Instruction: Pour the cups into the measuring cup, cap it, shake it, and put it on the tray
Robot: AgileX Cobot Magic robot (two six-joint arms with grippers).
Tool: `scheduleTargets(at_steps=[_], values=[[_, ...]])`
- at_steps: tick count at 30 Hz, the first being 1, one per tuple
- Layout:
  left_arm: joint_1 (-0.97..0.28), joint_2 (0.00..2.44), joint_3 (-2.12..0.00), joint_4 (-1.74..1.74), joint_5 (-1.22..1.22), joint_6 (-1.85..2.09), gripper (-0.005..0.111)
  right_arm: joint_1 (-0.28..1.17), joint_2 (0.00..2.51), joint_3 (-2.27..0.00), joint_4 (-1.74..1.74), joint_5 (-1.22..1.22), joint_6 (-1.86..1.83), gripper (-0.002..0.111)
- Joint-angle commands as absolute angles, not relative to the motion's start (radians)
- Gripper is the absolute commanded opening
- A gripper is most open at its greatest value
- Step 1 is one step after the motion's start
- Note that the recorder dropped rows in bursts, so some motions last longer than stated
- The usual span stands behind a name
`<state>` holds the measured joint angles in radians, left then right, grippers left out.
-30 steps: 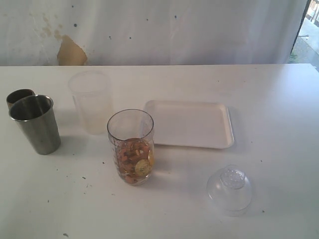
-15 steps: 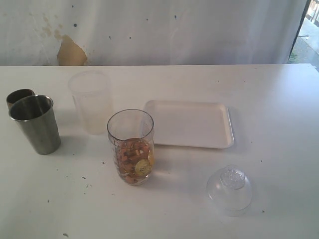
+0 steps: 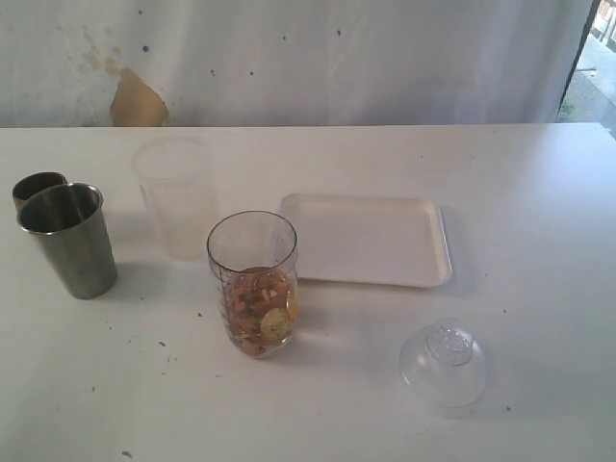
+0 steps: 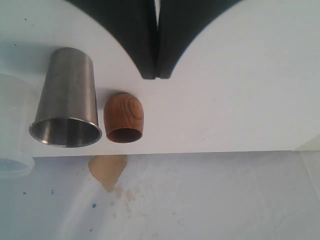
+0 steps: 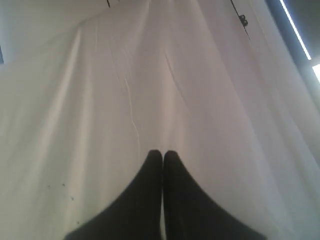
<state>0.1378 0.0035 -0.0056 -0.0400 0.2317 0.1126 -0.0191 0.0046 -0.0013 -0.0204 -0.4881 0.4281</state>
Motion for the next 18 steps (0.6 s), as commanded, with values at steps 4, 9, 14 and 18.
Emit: scheduleTargets(at_steps=[4, 9, 14, 18], values=[[0.138, 0.0, 0.0, -0.039, 0.233, 0.109, 0.0, -0.018, 0.0, -0.073, -0.066, -0.309, 0.493, 0.0], [0.138, 0.0, 0.0, -0.039, 0.233, 0.109, 0.0, -0.018, 0.132, -0.28, -0.186, 0.02, 0.396, 0.0], [0.138, 0.0, 0.0, -0.039, 0.233, 0.109, 0.0, -0.018, 0.386, -0.55, -0.158, 0.412, 0.259, 0.0], [0.138, 0.0, 0.0, -0.039, 0.233, 0.109, 0.0, -0.018, 0.72, -0.754, 0.108, 0.751, -0.058, 0.004]])
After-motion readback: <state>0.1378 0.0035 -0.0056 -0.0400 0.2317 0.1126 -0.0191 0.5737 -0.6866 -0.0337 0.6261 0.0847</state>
